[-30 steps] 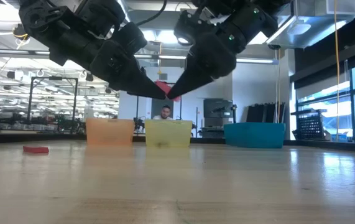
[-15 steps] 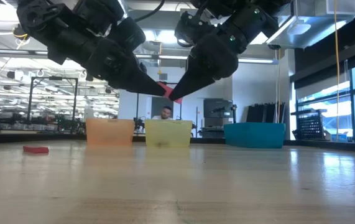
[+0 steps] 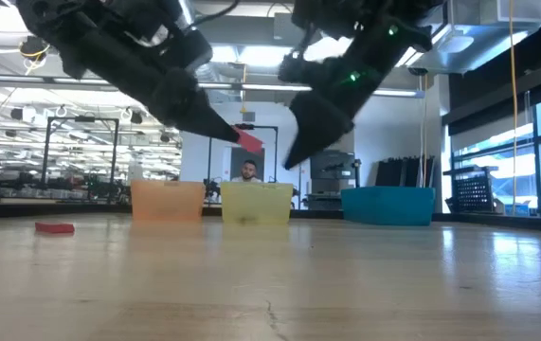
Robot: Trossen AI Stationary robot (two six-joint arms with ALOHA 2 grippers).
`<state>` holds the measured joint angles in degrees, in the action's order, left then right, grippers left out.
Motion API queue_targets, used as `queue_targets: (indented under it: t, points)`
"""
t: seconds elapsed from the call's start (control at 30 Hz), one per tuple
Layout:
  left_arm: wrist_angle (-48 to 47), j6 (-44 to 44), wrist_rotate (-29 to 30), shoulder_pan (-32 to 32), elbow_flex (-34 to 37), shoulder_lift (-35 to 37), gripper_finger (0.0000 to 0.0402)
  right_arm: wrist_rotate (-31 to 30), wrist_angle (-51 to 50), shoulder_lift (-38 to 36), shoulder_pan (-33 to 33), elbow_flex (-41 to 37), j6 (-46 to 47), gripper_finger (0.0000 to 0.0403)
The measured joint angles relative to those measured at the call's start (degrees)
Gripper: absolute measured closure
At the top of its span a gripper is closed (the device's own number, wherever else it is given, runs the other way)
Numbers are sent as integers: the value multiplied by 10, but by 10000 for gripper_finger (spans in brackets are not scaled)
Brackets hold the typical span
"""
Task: Sort crayons/erasers/pens/pencils in bins
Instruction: Put the pink eraser into the orange bin
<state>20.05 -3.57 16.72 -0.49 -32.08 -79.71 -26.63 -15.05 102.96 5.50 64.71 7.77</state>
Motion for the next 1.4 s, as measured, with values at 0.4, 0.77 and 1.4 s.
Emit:
queue_targets:
  t: [0.4,0.77,1.4]
  points:
    - [-270,6,140,182,0,181,397,-28,-43,0,10,0,82,215]
    - [-256,49,31,379,0,98,397,-3,14,0,19,0,71,229]
    - [-158,80,-38,439,0,-3,308,122,161,0,22,0,88,229]
